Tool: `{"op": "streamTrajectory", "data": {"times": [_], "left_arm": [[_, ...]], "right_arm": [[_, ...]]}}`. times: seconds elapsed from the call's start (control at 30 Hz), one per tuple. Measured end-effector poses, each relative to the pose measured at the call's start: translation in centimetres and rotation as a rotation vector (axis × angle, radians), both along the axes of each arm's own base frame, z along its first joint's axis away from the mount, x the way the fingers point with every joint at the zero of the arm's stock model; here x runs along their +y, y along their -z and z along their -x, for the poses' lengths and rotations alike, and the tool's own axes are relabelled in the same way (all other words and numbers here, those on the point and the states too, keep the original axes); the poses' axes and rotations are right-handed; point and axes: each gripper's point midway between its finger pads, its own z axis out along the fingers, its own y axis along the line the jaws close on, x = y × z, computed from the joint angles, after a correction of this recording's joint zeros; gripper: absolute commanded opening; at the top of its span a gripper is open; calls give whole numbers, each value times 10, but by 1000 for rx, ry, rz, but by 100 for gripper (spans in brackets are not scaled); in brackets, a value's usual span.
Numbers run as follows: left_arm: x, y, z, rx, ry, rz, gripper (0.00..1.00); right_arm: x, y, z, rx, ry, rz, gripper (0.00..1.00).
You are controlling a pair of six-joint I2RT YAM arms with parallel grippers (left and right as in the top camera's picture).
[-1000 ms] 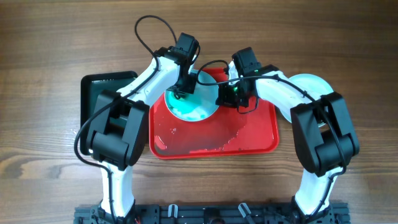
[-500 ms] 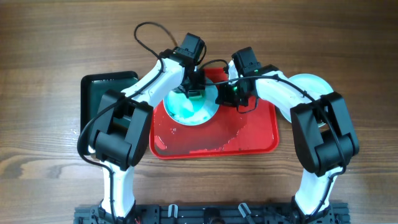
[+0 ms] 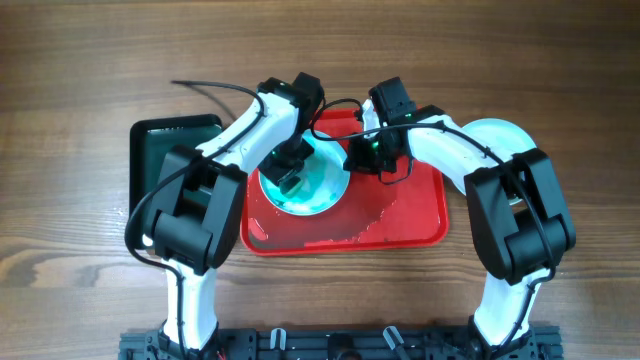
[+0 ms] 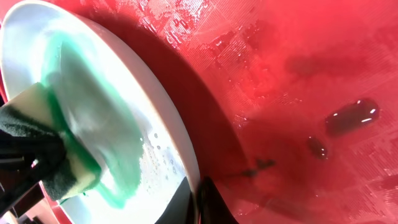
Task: Clean dirty plates on tray and stack at the side
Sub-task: 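Scrub the tilted plate with the sponge in the left gripper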
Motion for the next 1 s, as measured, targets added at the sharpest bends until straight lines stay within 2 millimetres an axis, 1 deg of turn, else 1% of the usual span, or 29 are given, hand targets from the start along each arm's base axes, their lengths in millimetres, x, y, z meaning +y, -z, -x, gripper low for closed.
{"op": "streamTrajectory", "data": {"times": [0.03,0.1,0.2,0.3,0.37,0.43,0.47,0.53,0.57,0.6,0.67,0.7,0.73,0.8,0.83,0.87,0.9,0.97,1.0], "left_arm": [[-4,1,-3,-6,141,10,4],[-11,2,-10,-26,342,25,4],[-28,3,-24,-66,717,38,4],[-41,3,-36,-107,936,54,4],[-50,2,-46,-153,1023,66,4],[-60,0,-59,-224,1028,82,4],[-62,-1,-64,-247,994,87,4],[-52,-1,-67,-259,805,86,4],[-42,-1,-67,-247,700,84,4],[-30,0,-64,-219,599,89,4],[-12,1,-55,-158,453,123,4],[-10,1,-51,-137,432,146,4],[-12,1,-48,-122,444,170,4],[-23,1,-37,-82,535,256,4],[-35,-1,-29,-61,593,333,4],[-54,-3,-18,-47,660,429,4],[-66,-5,-12,-42,696,484,4],[-91,-8,-5,-58,761,587,4],[-96,-9,-5,-66,771,604,4]], "right_arm": [[-1,0,0,1,1,1,4],[-3,0,-1,2,8,4,4],[-7,1,-3,0,17,11,4],[-9,2,-4,-2,24,21,4],[-10,2,-5,-2,32,26,4],[-11,3,-6,-3,34,28,4],[-11,3,-6,-3,35,28,4],[-11,2,-7,-7,34,26,4],[-9,2,-7,-9,31,24,4],[-8,2,-6,-9,26,21,4],[-3,1,-3,-8,12,17,4],[-2,1,-2,-7,10,16,4],[-2,1,-2,-5,9,15,4],[-3,2,-1,-1,9,18,4],[-3,2,-1,-2,9,18,4],[-3,2,-1,-2,9,18,4],[-3,2,-1,-2,9,18,4],[-3,2,-1,-1,9,18,4],[-3,2,-1,-2,9,18,4]]}}
